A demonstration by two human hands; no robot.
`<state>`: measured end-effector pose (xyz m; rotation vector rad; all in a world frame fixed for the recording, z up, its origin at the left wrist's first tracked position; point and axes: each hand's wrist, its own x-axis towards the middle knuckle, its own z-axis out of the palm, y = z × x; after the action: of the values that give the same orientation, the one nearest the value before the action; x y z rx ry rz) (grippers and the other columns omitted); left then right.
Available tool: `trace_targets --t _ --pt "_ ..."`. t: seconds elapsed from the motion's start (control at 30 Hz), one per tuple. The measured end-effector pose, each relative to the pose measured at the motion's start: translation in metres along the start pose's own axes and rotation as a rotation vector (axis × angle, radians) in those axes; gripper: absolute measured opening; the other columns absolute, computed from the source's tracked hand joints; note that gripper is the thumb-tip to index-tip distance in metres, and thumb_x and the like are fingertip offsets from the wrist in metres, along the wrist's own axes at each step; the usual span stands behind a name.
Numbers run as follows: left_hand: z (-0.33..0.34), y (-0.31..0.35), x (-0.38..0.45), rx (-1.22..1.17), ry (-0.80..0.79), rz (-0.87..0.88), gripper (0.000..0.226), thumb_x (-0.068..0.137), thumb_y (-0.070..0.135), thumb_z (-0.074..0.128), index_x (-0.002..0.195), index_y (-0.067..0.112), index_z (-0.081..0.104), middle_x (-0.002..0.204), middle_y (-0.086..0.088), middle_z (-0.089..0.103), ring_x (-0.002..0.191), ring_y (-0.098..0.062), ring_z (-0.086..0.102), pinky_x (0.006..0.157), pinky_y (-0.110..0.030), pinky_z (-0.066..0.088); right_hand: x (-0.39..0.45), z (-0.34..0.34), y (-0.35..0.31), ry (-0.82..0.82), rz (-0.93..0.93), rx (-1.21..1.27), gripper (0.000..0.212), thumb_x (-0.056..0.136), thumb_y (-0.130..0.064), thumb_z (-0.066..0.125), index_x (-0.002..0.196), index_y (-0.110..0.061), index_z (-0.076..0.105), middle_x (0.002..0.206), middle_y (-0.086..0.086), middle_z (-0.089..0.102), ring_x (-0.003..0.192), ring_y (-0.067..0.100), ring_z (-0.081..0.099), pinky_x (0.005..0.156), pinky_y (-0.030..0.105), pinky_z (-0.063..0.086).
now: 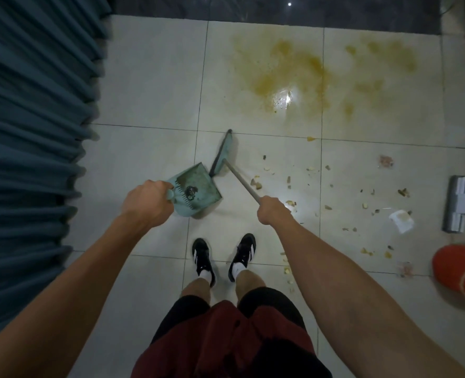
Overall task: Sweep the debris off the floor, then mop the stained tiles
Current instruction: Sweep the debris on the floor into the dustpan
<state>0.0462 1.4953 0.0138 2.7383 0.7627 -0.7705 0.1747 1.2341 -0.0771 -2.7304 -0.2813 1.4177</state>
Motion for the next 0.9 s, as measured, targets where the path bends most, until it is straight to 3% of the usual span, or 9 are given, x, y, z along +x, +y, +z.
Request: trace_targets --t 0.23,0.33,0.5,0.77,0.9 --pt "-0.013 0.012 0.024 0.037 -0.044 0.157 0.023 0.085 0.021 0.058 0.106 0.025 0.067 0.086 -0.003 0.065 0.072 -0.024 0.063 0.068 -0.036 0.059 -0.027 0.021 0.027 0.076 0.191 0.087 0.027 0.096 -0.010 0.050 0.122 -0.011 0.058 0.090 0.004 0.055 0.080 0.025 0.058 0.068 0.035 0.046" --pt "-0.015 0.019 0.029 0.071 -0.056 0.250 0.024 0.084 0.021 0.057 0.105 0.024 0.068 0.089 -0.006 0.065 0.075 -0.029 0.064 0.071 -0.038 0.058 -0.044 0.041 0.031 0.086 0.262 0.173 0.027 0.094 -0.008 0.050 0.120 -0.009 0.059 0.096 0.007 0.060 0.082 0.025 0.061 0.068 0.033 0.046" --pt "-0.015 0.035 0.030 0.101 -0.043 0.372 0.019 0.085 0.022 0.057 0.100 0.024 0.068 0.086 -0.007 0.065 0.074 -0.030 0.063 0.069 -0.035 0.056 -0.070 0.074 0.048 0.064 0.352 0.257 0.031 0.095 -0.006 0.049 0.124 -0.008 0.059 0.118 0.011 0.064 0.103 0.026 0.064 0.071 0.033 0.046" --pt "0.007 0.081 0.007 0.165 -0.028 0.479 0.035 0.089 0.027 0.057 0.123 0.028 0.066 0.097 -0.007 0.066 0.081 -0.028 0.064 0.074 -0.038 0.057 -0.116 0.121 0.106 0.067 0.507 0.391 0.032 0.096 -0.008 0.050 0.127 -0.009 0.056 0.125 0.012 0.062 0.111 0.029 0.063 0.091 0.039 0.051" --pt "0.019 0.112 -0.014 0.208 -0.029 0.520 0.027 0.087 0.025 0.058 0.113 0.029 0.067 0.091 -0.005 0.064 0.077 -0.027 0.062 0.068 -0.035 0.054 -0.142 0.139 0.142 0.073 0.543 0.418 0.032 0.096 -0.010 0.051 0.128 -0.010 0.056 0.122 0.011 0.063 0.109 0.028 0.064 0.080 0.035 0.049"
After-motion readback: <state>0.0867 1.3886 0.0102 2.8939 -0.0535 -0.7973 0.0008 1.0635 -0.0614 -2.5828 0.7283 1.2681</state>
